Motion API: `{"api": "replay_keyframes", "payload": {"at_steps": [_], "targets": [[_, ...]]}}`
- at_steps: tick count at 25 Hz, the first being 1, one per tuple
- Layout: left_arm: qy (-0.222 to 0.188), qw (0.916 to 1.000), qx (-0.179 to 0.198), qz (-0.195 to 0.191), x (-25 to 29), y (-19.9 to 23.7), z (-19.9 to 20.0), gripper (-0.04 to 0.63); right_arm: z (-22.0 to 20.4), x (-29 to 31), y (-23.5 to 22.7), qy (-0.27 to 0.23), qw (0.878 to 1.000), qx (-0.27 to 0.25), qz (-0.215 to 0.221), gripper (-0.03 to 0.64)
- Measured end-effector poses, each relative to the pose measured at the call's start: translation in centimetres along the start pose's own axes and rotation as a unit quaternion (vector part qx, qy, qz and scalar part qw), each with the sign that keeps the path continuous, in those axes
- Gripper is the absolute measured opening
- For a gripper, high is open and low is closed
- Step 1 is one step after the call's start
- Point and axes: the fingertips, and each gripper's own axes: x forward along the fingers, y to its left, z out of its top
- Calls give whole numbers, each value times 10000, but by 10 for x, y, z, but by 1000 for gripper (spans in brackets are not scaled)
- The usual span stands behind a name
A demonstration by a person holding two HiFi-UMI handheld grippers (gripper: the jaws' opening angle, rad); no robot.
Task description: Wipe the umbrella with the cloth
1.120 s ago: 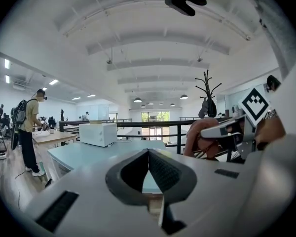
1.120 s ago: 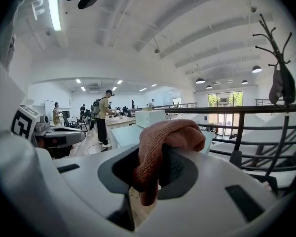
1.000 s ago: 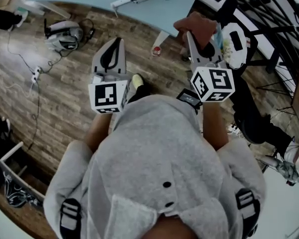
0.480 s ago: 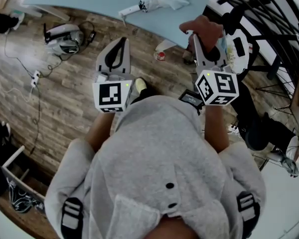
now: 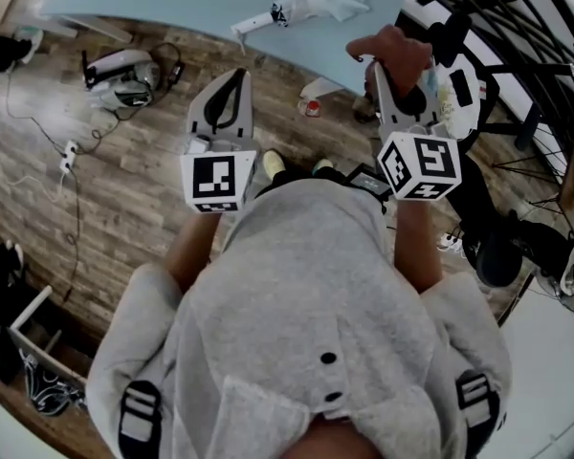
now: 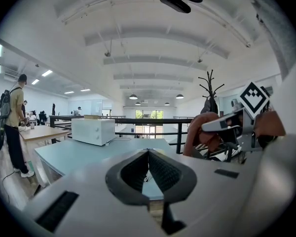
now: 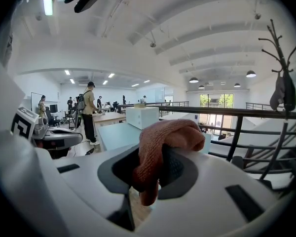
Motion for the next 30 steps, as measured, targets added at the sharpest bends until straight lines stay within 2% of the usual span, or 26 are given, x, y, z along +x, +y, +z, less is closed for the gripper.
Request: {"api": "replay_keyframes", "payload": {"at_steps": [7, 16, 30], "targets": [[17, 10000, 62, 9, 7, -11, 1, 17, -1, -5, -19, -66, 10000, 13, -35, 83], [-12, 9997, 202, 130, 40, -31, 14, 17, -1, 8, -53, -90, 9998, -8, 191, 83], [503, 9978, 415, 147, 103, -43, 1, 18, -26, 52, -94, 357, 9976, 234, 551, 81]]}}
